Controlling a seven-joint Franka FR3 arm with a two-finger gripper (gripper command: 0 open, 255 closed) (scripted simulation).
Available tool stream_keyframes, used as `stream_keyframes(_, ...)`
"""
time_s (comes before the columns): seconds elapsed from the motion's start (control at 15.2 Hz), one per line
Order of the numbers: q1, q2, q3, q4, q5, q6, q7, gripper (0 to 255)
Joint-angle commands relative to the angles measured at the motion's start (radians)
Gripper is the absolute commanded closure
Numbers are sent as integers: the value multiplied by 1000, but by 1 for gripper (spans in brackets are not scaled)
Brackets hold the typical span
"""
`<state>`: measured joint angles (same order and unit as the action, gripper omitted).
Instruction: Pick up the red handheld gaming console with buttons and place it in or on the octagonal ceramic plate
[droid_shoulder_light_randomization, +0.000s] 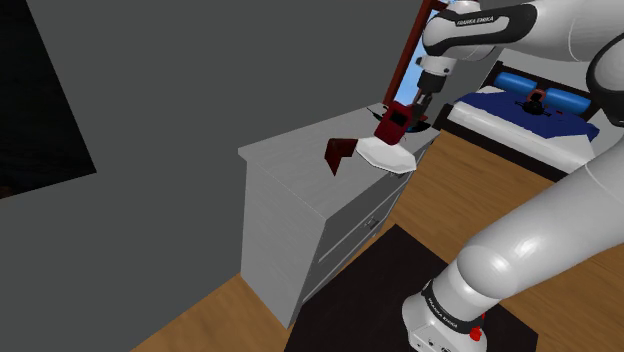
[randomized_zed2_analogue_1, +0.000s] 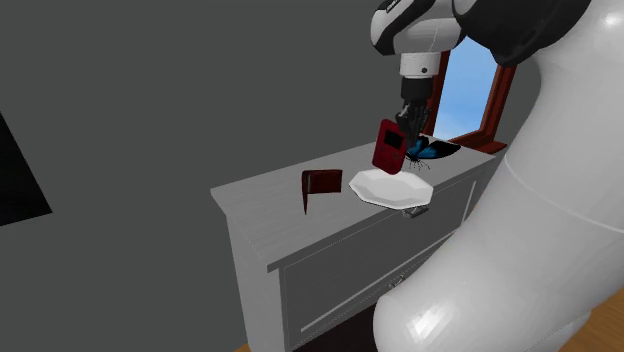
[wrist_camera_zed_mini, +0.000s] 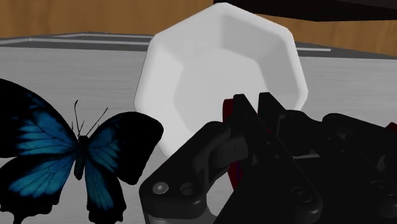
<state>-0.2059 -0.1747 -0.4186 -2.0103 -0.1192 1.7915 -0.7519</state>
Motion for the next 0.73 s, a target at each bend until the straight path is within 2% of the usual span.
stream_keyframes(0.0, 0, 5, -1, -23, 1, 28, 1, 255)
stream_keyframes(0.33, -2, 16, -6, -79, 2, 95, 2, 255)
stream_keyframes(0.66, -2, 17, -6, -82, 3, 99, 2, 255)
